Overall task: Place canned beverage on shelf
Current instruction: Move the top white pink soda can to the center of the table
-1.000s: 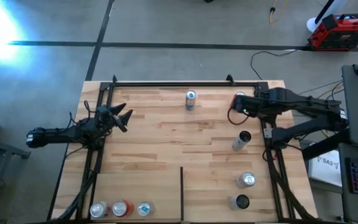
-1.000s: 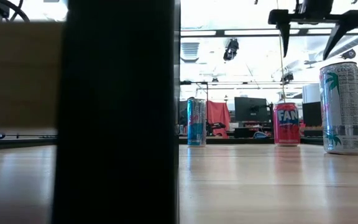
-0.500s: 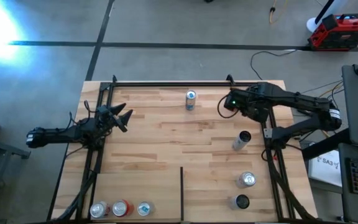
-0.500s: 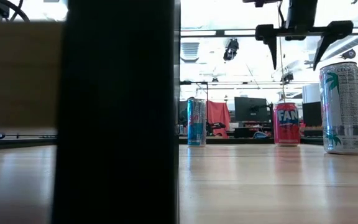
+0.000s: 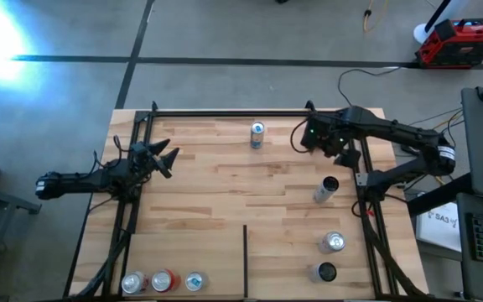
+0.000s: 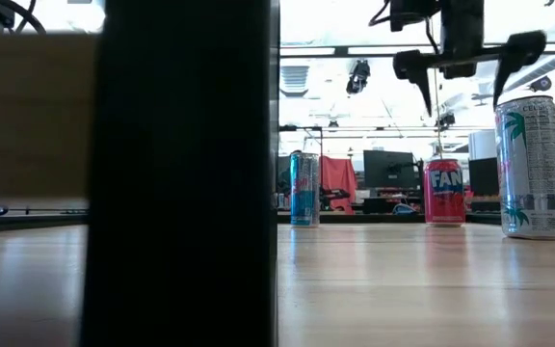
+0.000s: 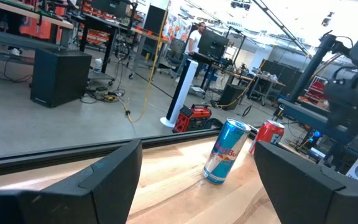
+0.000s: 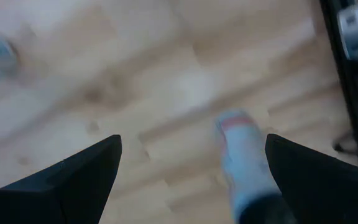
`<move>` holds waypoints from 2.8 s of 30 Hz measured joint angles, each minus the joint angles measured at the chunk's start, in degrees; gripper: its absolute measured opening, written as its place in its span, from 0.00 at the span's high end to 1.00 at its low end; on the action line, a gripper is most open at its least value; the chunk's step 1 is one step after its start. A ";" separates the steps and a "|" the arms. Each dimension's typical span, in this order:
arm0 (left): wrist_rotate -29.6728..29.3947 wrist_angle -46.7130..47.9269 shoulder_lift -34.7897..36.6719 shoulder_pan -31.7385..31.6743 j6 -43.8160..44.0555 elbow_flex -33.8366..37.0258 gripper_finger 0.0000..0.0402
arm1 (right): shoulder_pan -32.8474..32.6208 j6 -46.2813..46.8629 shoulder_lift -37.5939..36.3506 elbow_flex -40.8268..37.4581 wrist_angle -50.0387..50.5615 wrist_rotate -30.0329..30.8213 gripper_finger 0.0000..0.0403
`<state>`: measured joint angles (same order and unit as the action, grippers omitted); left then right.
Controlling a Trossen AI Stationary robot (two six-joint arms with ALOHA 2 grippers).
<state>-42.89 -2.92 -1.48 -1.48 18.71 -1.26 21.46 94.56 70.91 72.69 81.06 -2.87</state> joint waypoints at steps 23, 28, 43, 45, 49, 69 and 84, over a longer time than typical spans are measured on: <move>0.00 0.00 0.00 -0.02 -0.01 -0.02 0.27 | -13.75 0.63 -3.03 -1.93 9.01 -8.34 0.05; 0.00 0.00 0.00 -0.01 -0.01 -0.02 0.27 | -17.68 0.99 -3.05 -3.08 8.05 -8.69 0.05; -0.02 0.00 0.00 -0.01 -0.01 -0.02 0.27 | -20.08 0.60 -3.03 -10.51 0.07 -5.20 0.05; -0.02 0.00 0.00 -0.01 -0.01 -0.02 0.27 | -20.09 0.54 -3.03 -11.58 -1.48 -5.07 0.05; 0.00 0.00 0.00 0.00 -0.01 -0.02 0.27 | -20.09 0.42 -3.03 -13.50 -4.80 -5.06 0.07; -0.02 0.00 0.00 0.00 -0.01 -0.02 0.27 | -20.09 -12.32 -2.81 -13.89 -10.47 -6.56 0.41; -0.01 0.00 0.01 -0.02 -0.01 -0.02 0.27 | -20.09 -47.39 13.70 1.99 -4.67 -6.05 0.41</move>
<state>-42.91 -2.92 -1.47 -1.50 18.70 -1.28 1.37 47.16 84.61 74.67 76.40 -8.92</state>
